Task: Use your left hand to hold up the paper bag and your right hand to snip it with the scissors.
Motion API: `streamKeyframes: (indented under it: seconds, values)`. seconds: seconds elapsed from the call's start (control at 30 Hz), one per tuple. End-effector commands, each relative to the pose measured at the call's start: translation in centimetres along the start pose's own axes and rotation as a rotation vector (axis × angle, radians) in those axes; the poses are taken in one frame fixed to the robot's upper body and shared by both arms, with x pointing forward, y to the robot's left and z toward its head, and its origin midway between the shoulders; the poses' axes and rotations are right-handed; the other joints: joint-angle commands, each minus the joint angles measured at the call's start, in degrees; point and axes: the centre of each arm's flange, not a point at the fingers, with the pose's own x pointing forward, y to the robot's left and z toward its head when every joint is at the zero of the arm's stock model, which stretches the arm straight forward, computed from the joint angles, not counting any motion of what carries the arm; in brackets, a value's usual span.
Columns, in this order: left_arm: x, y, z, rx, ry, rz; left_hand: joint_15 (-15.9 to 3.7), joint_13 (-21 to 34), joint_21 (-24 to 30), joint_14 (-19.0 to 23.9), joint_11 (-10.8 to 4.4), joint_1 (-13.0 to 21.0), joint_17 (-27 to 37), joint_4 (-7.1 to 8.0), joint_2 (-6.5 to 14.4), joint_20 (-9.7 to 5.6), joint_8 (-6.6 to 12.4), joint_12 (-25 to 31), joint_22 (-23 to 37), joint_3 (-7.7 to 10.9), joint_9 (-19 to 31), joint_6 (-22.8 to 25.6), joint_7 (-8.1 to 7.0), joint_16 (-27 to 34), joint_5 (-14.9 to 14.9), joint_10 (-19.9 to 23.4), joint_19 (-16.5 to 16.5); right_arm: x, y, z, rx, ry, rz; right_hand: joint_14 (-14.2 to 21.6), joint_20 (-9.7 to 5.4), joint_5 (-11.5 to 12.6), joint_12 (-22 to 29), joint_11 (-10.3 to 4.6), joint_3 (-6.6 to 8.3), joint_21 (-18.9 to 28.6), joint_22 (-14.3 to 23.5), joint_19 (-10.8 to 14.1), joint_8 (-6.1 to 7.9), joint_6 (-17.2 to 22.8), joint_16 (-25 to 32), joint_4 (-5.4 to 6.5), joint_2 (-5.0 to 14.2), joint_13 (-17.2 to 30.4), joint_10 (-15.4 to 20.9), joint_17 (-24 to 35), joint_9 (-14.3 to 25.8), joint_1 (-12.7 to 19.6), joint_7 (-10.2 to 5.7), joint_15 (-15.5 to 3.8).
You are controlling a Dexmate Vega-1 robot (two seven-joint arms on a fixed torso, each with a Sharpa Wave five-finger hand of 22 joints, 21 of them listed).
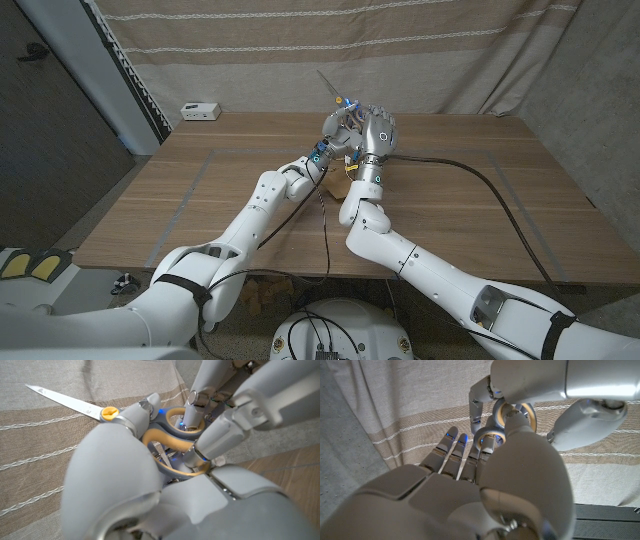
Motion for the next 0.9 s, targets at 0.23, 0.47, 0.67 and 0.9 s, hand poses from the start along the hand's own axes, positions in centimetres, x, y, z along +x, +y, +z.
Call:
streamKeyframes:
  seconds: [0.23, 0.47, 0.67, 0.9]
  values:
    - [0.68, -0.6, -2.2, -0.009, 0.095, -0.083, -3.14, 23.9, 0.3, 2.7, 1.73, 7.0, -1.1, 6.51, 7.8, -7.48, 13.23, 0.5, 0.1, 6.36, 34.8, 9.5, 9.0, -2.0, -0.1, 1.3, -0.4, 0.34, 0.28, -0.71, 0.011, 0.02, 0.02, -0.1, -0.08, -0.7, -0.2, -1.74, -0.01, 0.1, 0.3, -0.3, 0.21, 7.5, -0.3, 0.4, 1.56, 0.0, 1.7, 0.3, 0.1, 1.2, -2.9, -5.54]
    - [0.73, -0.46, -2.19, -0.009, 0.096, -0.087, -3.21, 14.9, 1.3, 3.0, 1.73, 5.5, -7.9, 6.59, 7.2, -7.09, 9.87, -5.4, 0.0, 5.02, 26.4, 11.5, 10.92, -6.8, -0.5, 0.2, -1.3, 0.31, 0.29, -0.81, 0.011, 0.022, 0.019, 0.0, 0.09, -1.2, -0.3, -1.74, 0.34, 0.1, 0.3, -0.5, 0.27, 6.6, -0.5, 0.8, 2.33, 0.1, 2.0, 0.3, 0.7, 0.8, -2.13, -5.15]
    - [0.81, -0.41, -2.18, -0.008, 0.096, -0.094, -3.24, 13.4, 2.0, 3.3, 1.71, 5.0, -9.0, 6.42, 6.6, -6.96, 9.58, -6.7, -0.1, 4.79, 24.6, 12.1, 11.07, -7.3, -0.6, -0.8, -1.5, 0.47, 0.3, -0.85, 0.013, 0.021, 0.016, -0.1, 0.29, -1.8, -0.4, -1.88, 0.56, 0.1, 0.4, -0.7, 0.64, 6.4, -0.6, 1.12, 2.77, 0.2, 2.0, 0.3, 1.2, 0.5, -1.71, -4.91]
    - [0.89, -0.35, -2.33, -0.031, 0.1, -0.107, -3.32, 8.9, 3.2, 2.8, 1.8, 4.2, -12.0, 5.98, 3.9, -6.6, 5.43, -9.5, -0.2, 3.48, 17.0, 10.3, 10.07, -8.1, -0.6, -1.1, -2.6, 0.57, 0.34, -0.99, 0.014, 0.023, 0.014, 0.1, 0.29, -2.3, -0.5, -1.88, 0.69, 0.1, 0.4, -0.7, 1.0, 6.3, -0.7, 1.22, 2.85, 0.3, 2.0, 0.2, 1.7, 0.3, -1.66, -4.98]
